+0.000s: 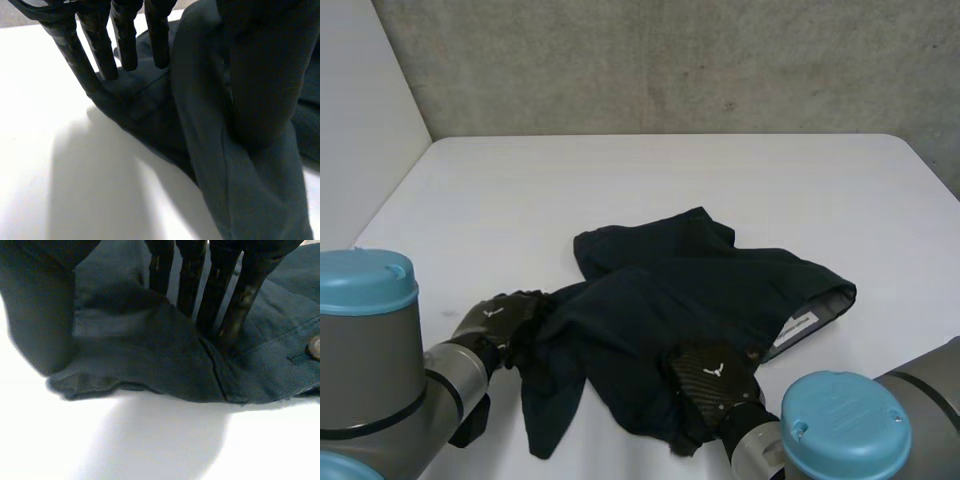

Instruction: Fold the shorts.

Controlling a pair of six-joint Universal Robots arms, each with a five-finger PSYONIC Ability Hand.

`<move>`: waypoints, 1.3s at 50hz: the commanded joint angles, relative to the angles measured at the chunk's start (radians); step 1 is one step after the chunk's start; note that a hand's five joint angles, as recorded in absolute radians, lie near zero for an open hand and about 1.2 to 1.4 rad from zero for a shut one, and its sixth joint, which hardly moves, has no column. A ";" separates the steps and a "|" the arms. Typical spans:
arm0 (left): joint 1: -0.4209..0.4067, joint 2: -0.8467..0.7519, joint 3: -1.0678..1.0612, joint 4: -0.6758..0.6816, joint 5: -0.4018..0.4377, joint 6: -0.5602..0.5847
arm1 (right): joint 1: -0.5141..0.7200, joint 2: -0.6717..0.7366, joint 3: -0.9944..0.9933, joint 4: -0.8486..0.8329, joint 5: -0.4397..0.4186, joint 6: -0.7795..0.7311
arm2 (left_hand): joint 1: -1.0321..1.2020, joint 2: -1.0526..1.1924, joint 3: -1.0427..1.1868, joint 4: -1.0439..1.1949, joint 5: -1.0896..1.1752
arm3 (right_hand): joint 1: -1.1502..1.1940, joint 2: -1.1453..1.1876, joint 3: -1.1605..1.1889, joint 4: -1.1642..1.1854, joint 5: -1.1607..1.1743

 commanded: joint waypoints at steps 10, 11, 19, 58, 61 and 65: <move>-0.001 -0.005 0.013 0.006 0.005 0.013 | -0.120 -0.037 -0.105 0.075 0.042 -0.310 | 0.358 0.371 0.371 0.376 0.379 | 0.852 0.775 0.765 0.769 0.812; -0.001 -0.005 0.015 0.006 0.008 0.015 | -0.143 -0.050 -0.114 0.090 0.041 -0.335 | 0.358 0.371 0.371 0.376 0.379 | 0.852 0.775 0.765 0.769 0.812; -0.055 -0.025 0.024 0.003 0.002 0.018 | -0.236 -0.199 -0.163 0.205 -0.001 -0.556 | 0.358 0.371 0.371 0.376 0.379 | 0.852 0.775 0.765 0.769 0.812; -0.129 0.441 0.235 -0.089 -0.003 0.475 | -0.279 -0.367 -0.682 0.733 -0.014 -0.689 | 1.004 1.017 1.016 1.021 1.025 | 0.852 0.775 0.765 0.769 0.812; -0.112 0.507 0.333 -0.109 -0.004 0.498 | -0.306 -0.386 -0.806 0.799 -0.022 -0.691 | 1.004 1.017 1.016 1.021 1.025 | 0.852 0.775 0.765 0.769 0.812; -0.094 0.524 0.423 -0.161 -0.001 0.498 | -0.331 -0.389 -0.916 0.874 -0.071 -0.698 | 1.004 1.017 1.016 1.021 1.025 | 0.852 0.775 0.765 0.769 0.812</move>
